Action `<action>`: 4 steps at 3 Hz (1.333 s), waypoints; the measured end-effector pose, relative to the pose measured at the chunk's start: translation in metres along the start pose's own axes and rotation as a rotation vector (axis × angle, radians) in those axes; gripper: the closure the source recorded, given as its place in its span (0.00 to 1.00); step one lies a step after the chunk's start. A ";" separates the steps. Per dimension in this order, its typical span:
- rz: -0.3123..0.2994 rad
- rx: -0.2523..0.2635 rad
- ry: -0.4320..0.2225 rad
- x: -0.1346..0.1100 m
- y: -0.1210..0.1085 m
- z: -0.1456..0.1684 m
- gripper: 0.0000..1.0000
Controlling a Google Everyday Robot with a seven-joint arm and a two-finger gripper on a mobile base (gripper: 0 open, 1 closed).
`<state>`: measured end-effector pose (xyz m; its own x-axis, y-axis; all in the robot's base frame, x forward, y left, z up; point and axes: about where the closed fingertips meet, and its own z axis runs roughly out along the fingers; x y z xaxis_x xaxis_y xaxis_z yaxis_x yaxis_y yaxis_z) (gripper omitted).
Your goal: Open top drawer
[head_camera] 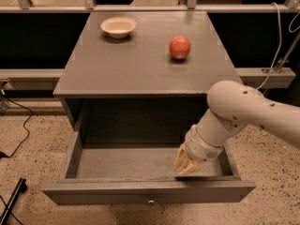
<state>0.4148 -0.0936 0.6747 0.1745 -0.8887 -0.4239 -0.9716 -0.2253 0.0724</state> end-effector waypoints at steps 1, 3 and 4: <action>-0.038 0.117 -0.035 -0.010 -0.002 -0.032 1.00; -0.063 0.346 -0.122 -0.017 0.021 -0.114 0.82; -0.061 0.350 -0.125 -0.017 0.023 -0.116 0.59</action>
Offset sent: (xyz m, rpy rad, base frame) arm 0.0095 -0.0466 0.1237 0.2297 -0.3507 -0.1298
